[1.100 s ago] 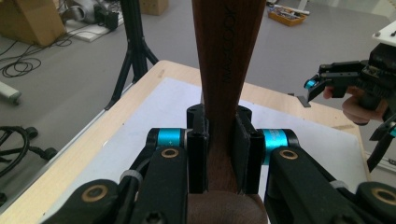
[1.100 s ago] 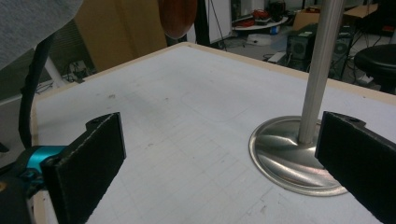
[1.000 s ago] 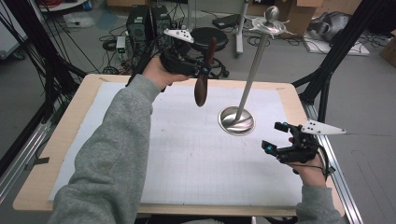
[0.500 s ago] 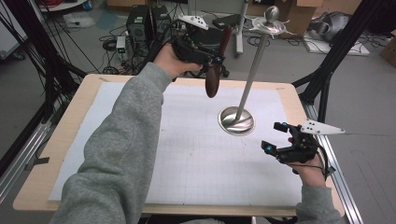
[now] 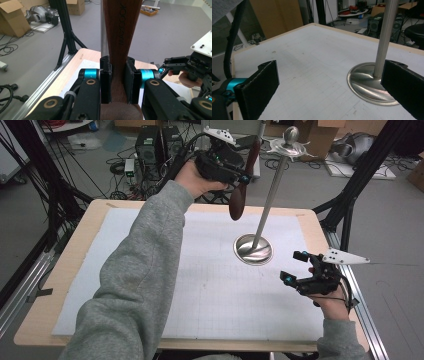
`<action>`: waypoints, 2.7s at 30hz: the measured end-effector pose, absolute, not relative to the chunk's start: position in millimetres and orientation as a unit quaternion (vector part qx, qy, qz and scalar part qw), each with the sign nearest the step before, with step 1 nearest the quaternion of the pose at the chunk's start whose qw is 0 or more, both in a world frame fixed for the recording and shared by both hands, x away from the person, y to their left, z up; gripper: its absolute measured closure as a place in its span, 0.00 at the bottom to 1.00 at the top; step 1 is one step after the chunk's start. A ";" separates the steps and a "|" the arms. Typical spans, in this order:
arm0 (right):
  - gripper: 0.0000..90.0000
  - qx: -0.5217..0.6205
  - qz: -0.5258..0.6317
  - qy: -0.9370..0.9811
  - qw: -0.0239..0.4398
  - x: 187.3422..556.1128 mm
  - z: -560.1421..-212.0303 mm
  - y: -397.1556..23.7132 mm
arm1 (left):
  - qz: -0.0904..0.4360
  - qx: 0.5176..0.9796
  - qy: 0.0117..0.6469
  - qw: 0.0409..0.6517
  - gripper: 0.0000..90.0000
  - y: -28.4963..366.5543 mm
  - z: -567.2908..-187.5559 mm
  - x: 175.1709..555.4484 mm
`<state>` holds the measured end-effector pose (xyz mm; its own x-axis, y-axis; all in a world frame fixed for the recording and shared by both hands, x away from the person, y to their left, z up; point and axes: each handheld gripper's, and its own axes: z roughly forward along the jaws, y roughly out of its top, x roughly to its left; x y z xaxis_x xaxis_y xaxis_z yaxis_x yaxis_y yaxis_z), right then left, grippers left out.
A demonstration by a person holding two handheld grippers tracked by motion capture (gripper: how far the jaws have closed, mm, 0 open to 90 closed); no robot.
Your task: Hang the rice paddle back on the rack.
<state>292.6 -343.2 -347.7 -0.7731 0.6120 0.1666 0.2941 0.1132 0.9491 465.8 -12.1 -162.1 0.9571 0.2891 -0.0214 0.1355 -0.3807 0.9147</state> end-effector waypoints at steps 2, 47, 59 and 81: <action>0.00 0.310 0.590 0.733 0.134 292.6 -347.9 -344.0 | 0.069 0.828 0.127 0.541 0.86 -14.5 -162.7 465.9; 0.00 0.318 0.595 0.726 0.135 292.1 -349.0 -351.1 | 0.062 0.836 0.118 0.533 0.86 -33.5 -166.6 470.4; 0.00 0.318 0.595 0.725 0.136 291.9 -349.2 -353.0 | 0.062 0.834 0.123 0.534 0.86 -44.9 -168.7 470.0; 0.00 0.323 0.592 0.726 0.135 293.1 -351.6 -354.3 | 0.062 0.833 0.130 0.534 0.80 -54.0 -175.8 473.7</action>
<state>293.1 -354.3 -351.6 -0.7545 0.6293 0.1862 0.3085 0.0897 0.9470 473.7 -54.0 -175.8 0.9585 0.2831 -0.0348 0.1501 -0.3968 0.9056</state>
